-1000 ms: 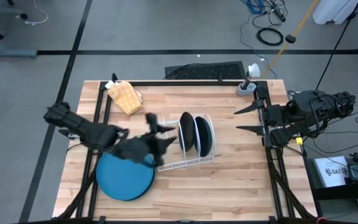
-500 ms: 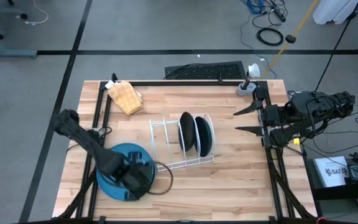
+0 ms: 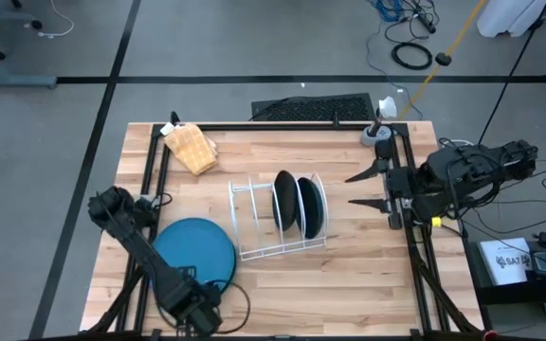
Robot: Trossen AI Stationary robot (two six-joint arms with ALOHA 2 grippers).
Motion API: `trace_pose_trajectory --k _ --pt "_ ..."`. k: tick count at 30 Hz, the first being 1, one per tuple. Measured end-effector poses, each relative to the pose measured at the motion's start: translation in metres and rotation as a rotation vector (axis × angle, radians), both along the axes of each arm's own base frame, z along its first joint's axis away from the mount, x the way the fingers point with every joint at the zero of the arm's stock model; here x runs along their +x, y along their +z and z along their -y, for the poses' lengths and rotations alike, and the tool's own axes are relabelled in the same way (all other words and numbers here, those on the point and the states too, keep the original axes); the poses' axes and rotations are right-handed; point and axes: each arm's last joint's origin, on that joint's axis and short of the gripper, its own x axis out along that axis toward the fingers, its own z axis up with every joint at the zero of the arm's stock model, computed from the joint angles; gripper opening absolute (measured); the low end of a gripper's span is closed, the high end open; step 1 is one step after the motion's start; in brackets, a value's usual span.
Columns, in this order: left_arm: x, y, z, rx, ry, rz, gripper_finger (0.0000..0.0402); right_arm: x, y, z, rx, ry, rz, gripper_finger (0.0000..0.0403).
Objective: Sort dishes
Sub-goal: Put the blue plate into the dish rack
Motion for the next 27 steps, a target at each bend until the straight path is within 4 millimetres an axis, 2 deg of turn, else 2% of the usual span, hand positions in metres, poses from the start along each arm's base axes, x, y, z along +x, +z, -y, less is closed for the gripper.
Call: trace_pose_trajectory --k 6,14,18,27 --pt "-0.023 -0.009 0.023 0.03 0.02 -0.064 0.0171 0.013 -0.007 -0.006 -0.005 0.044 -0.044 0.0199" --pt "-0.044 -0.034 0.042 0.188 -0.144 -0.017 0.0171 0.021 -0.011 -0.009 -0.022 0.048 -0.067 0.0199" --pt "-0.047 -0.049 0.041 0.296 -0.193 -0.067 0.0171 0.021 -0.012 -0.009 -0.022 0.048 -0.068 0.0199" --pt "-0.041 -0.08 0.045 0.394 -0.288 -0.061 0.0171 0.021 -0.011 -0.009 -0.02 0.045 -0.065 0.0199"
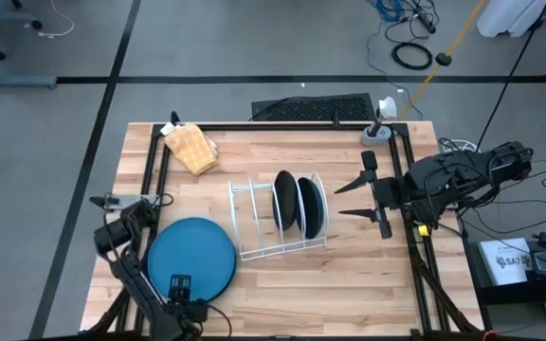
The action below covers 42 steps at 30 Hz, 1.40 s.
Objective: Sort dishes
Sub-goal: Put the blue plate into the dish rack
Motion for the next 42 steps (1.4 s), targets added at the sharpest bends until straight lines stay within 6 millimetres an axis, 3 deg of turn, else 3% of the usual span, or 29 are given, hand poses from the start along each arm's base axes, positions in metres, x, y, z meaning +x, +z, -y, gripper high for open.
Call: trace_pose_trajectory --k 6,14,18,29,42 --pt "0.004 -0.005 -0.001 0.009 0.02 -0.008 0.015 0.0 0.0 0.0 0.0 0.0 0.001 0.0199" --pt "0.013 0.0 -0.008 -0.022 -0.034 -0.03 0.0016 0.0 0.0 0.0 0.0 -0.001 0.002 0.0199" --pt "0.017 0.006 -0.01 -0.036 -0.049 -0.062 0.0017 0.0 0.0 0.0 -0.001 -0.001 0.001 0.0199" --pt "0.041 0.049 -0.011 -0.075 -0.051 -0.027 0.0017 0.0 0.001 0.0 -0.012 0.004 0.014 0.0199" --pt "0.06 0.05 -0.009 -0.063 0.0 0.196 0.0037 0.0 0.001 0.0 -0.013 0.004 0.013 0.0199"
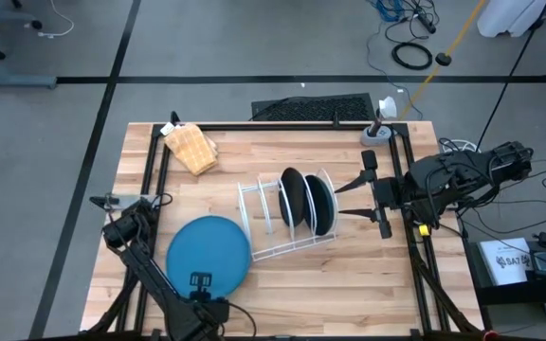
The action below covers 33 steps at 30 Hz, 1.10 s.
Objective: Sort dishes
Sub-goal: Put the blue plate into the dish rack
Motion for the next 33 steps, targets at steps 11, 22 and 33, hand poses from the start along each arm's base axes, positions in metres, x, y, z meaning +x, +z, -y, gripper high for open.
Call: trace_pose_trajectory --k 11,22,33 --pt "0.024 0.0 -0.018 0.076 0.033 0.126 0.0042 0.0 -0.001 0.0 0.002 -0.001 -0.006 0.0199" --pt "0.026 0.001 -0.019 0.106 0.082 0.175 0.0073 0.0 -0.002 0.0 -0.002 -0.001 -0.016 0.0199" --pt "0.025 0.0 -0.02 0.015 0.1 0.052 0.0193 -0.001 -0.001 0.0 -0.005 0.001 -0.013 0.0199"
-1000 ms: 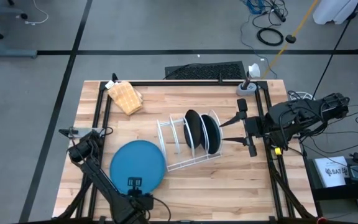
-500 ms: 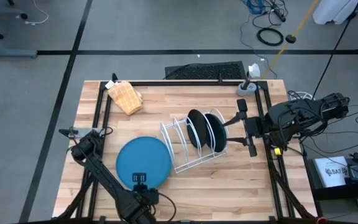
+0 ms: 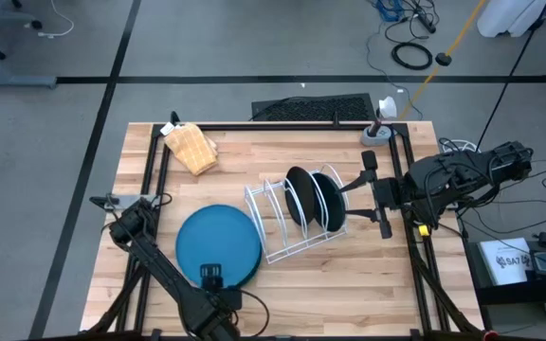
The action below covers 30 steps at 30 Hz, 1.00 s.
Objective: Sort dishes
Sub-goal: Put the blue plate into the dish rack
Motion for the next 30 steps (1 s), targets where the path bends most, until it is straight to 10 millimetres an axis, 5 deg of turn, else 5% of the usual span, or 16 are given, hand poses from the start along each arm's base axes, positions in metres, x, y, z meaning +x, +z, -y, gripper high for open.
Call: trace_pose_trajectory --k 17,30 --pt "-0.043 -0.007 0.017 0.062 -0.052 -0.158 0.0191 0.0 0.0 0.0 0.003 0.0 0.0 0.0199" --pt "-0.07 -0.01 0.034 0.207 -0.137 0.018 0.0191 0.0 0.0 0.0 0.024 -0.003 0.0 0.0199"
